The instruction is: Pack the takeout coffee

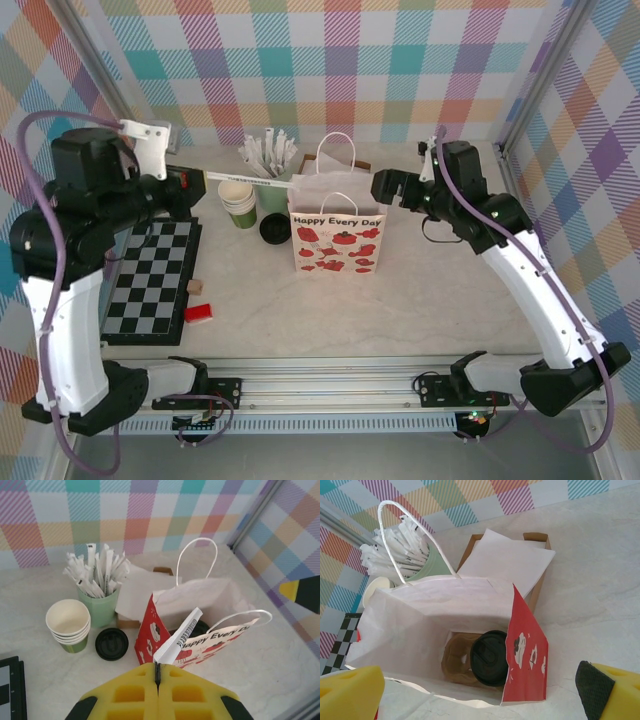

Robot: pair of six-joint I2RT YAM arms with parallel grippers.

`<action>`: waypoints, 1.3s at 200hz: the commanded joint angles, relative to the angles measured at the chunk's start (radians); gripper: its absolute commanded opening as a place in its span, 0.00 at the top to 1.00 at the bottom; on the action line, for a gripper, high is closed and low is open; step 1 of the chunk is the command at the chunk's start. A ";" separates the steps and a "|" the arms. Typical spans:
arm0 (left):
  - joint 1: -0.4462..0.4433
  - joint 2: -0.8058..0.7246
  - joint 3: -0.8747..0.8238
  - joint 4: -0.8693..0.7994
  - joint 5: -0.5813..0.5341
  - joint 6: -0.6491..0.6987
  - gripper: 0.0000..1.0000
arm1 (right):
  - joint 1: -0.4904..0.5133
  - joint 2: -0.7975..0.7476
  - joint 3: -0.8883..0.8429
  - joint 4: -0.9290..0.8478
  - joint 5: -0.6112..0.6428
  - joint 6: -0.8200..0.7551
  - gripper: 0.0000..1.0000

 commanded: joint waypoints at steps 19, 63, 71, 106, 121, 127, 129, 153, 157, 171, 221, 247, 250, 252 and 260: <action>-0.061 0.127 0.044 -0.044 -0.015 0.054 1.00 | -0.004 0.014 0.035 -0.038 -0.052 -0.008 0.00; -0.200 0.272 0.174 -0.115 -0.231 0.107 1.00 | -0.004 0.036 0.046 -0.076 -0.080 -0.021 0.00; -0.218 0.294 0.197 -0.131 -0.256 0.116 1.00 | -0.003 0.040 0.050 -0.083 -0.081 -0.026 0.00; -0.288 0.368 0.276 -0.204 -0.342 0.188 1.00 | -0.003 0.062 0.063 -0.102 -0.089 -0.042 0.00; -0.320 0.401 0.310 -0.248 -0.414 0.223 1.00 | -0.004 0.070 0.065 -0.105 -0.091 -0.047 0.00; -0.332 0.412 0.323 -0.257 -0.446 0.233 1.00 | -0.003 0.073 0.065 -0.106 -0.091 -0.048 0.00; -0.334 0.417 0.328 -0.261 -0.458 0.235 1.00 | -0.003 0.075 0.065 -0.106 -0.092 -0.049 0.00; -0.369 0.481 0.401 -0.295 -0.498 0.262 1.00 | -0.004 0.088 0.073 -0.116 -0.097 -0.053 0.00; -0.377 0.491 0.410 -0.296 -0.498 0.265 1.00 | -0.004 0.090 0.074 -0.117 -0.097 -0.053 0.00; -0.404 0.523 0.419 -0.291 -0.485 0.280 1.00 | -0.004 0.095 0.074 -0.119 -0.098 -0.051 0.00; -0.454 0.635 0.422 -0.269 -0.435 0.311 0.99 | -0.004 0.085 0.065 -0.126 -0.097 -0.038 0.00; -0.459 0.665 0.424 -0.258 -0.361 0.317 0.94 | -0.004 0.067 0.048 -0.128 -0.089 -0.035 0.00; -0.460 0.668 0.424 -0.257 -0.356 0.317 0.94 | -0.004 0.065 0.046 -0.128 -0.089 -0.035 0.00; -0.460 0.670 0.424 -0.255 -0.352 0.317 0.94 | -0.004 0.064 0.044 -0.128 -0.088 -0.035 0.00; -0.463 0.678 0.424 -0.249 -0.339 0.314 0.94 | -0.003 0.058 0.041 -0.128 -0.085 -0.037 0.00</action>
